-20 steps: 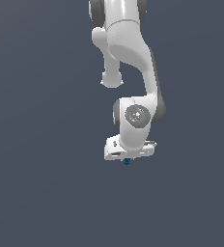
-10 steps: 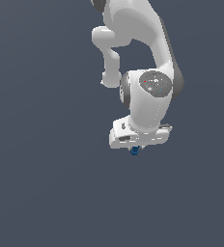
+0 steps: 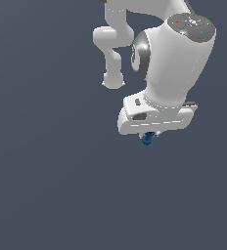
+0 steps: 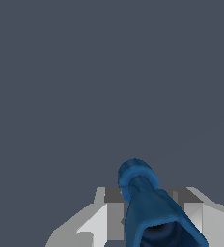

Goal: Pick up the object and move it to a goal position.

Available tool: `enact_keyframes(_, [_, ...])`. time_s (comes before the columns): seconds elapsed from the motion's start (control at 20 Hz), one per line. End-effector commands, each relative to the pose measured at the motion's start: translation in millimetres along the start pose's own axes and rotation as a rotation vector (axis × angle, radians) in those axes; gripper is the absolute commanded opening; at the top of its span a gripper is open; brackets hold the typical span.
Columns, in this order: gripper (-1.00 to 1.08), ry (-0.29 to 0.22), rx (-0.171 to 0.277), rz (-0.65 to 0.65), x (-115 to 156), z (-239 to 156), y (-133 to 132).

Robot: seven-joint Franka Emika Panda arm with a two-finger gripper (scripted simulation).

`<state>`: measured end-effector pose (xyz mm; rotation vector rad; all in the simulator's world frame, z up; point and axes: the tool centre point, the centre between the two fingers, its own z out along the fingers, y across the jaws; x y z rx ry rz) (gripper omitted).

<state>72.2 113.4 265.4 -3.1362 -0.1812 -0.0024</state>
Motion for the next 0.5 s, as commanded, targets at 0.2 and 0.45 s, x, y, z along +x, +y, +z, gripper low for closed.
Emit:
enact_keyframes(0.2, [-1.0, -0.002, 0.0, 0.0, 1.5, -29.3, -6.9])
enact_keyframes(0.45, [-1.0, -0.002, 0.0, 0.0, 2.7, -33.9, -8.1])
